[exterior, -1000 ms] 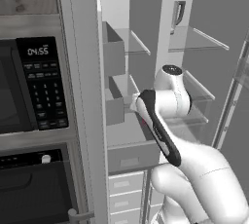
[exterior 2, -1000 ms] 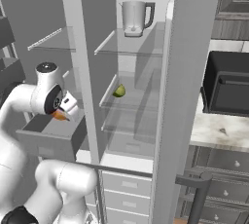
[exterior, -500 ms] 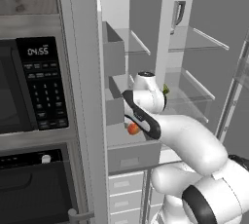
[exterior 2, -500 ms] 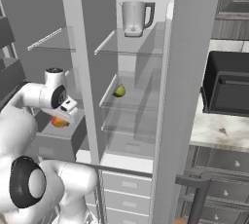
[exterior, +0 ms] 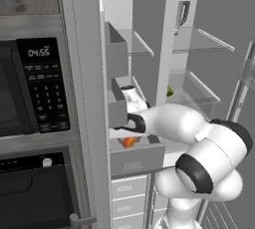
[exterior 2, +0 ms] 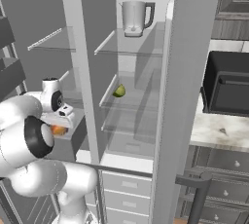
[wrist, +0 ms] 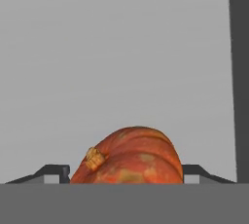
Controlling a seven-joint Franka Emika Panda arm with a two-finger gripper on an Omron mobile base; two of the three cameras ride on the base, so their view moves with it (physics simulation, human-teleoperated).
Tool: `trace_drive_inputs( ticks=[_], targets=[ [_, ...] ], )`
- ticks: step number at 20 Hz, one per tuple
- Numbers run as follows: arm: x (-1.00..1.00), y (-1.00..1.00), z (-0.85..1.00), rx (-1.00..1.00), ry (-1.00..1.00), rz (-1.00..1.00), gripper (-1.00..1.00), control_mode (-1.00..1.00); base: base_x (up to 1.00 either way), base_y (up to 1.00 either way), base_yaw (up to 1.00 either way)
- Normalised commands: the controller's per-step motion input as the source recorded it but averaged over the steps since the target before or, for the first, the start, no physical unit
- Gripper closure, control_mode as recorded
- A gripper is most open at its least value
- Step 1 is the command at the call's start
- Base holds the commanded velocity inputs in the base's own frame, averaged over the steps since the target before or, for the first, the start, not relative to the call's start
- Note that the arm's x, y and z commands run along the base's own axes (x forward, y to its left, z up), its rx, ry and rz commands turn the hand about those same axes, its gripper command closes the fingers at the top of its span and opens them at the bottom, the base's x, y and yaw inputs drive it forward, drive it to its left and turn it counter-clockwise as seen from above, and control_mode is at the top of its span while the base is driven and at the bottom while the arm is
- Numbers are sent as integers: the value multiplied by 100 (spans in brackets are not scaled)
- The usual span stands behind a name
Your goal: Take the lemon wedge and squash from the fridge shelf and place them in the freezer drawer to begin freezing them.
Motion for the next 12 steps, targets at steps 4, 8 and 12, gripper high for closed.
trace_drive_inputs(
  ticks=[4,8,12],
  targets=[
    [-23,37,-66,-9,6,8,-100,-100,0,0,0],
    [-40,5,-22,-1,0,1,-100,-100,0,0,0],
    [0,-33,16,0,-1,0,-100,-100,0,0,0]
  ],
)
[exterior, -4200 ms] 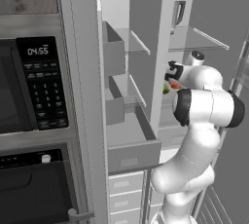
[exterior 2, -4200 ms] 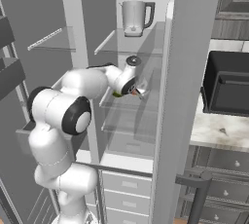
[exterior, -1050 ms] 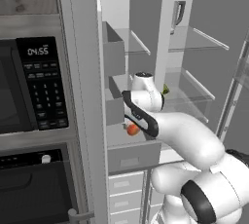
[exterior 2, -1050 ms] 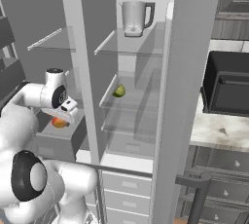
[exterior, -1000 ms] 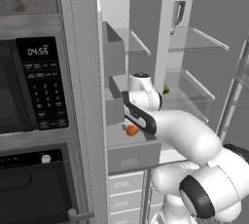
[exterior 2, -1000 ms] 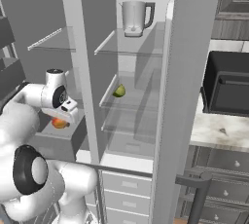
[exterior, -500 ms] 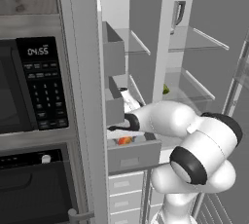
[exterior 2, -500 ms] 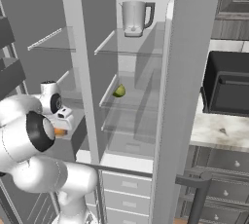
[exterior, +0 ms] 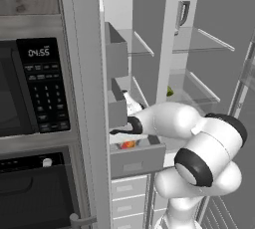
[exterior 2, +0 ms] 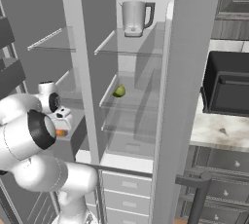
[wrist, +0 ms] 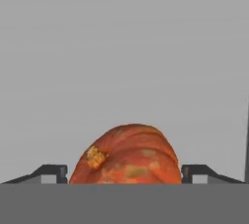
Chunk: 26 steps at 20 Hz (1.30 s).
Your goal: Take the lemon wedge and squash from the fridge shelf and place them in the freezer drawer to begin freezing them.
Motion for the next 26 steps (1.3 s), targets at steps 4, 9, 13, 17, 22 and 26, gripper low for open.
trace_drive_inputs(
  ticks=[4,9,13,17,22,26],
  targets=[
    [6,-35,44,0,-3,0,-100,-100,0,0,0],
    [-1,-31,73,0,-10,0,-100,-100,0,0,0],
    [-35,-60,73,0,-22,0,-100,-100,0,0,0],
    [-44,-91,43,0,-28,0,-100,-100,0,0,0],
    [-33,-99,25,0,-27,0,-100,-100,0,0,0],
    [-10,-100,38,4,-23,0,-100,-100,0,0,0]
  ],
)
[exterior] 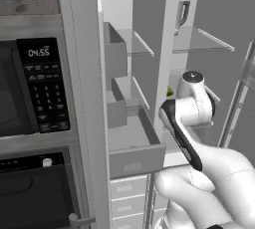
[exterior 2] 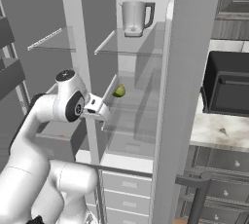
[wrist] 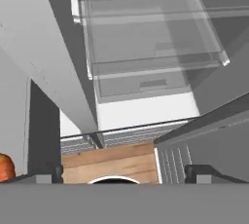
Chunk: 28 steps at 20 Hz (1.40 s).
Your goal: Take the lemon wedge and squash from the fridge shelf and place them in the freezer drawer to begin freezing them.
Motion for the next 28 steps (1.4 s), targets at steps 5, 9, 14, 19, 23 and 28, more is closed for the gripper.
trace_drive_inputs(
  ticks=[5,9,14,19,23,28],
  targets=[
    [46,-74,32,12,-6,0,-100,-100,0,0,0],
    [96,-41,20,20,-1,5,-100,-100,0,0,0],
    [96,-27,37,24,0,8,-100,-100,0,0,0],
    [78,-3,25,15,0,8,-100,-100,0,0,0],
    [73,0,-5,11,3,5,-100,-100,0,0,0],
    [83,1,-27,7,11,4,-100,-100,0,0,0]
  ],
)
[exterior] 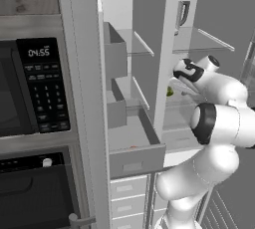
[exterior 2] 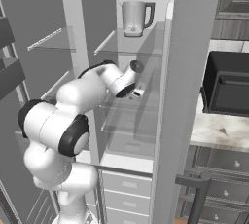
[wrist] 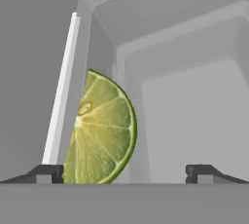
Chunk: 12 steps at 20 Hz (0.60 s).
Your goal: Take the lemon wedge and squash from the fridge shelf and place them in the freezer drawer to begin freezing them.
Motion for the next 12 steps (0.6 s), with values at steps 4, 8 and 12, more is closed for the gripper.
trace_drive_inputs(
  ticks=[4,8,12],
  targets=[
    [66,25,-34,2,8,2,-100,-100,0,0,0],
    [28,33,-29,0,0,1,-100,-100,0,0,0],
    [-12,29,-20,0,-6,0,-100,-100,0,0,0]
  ],
)
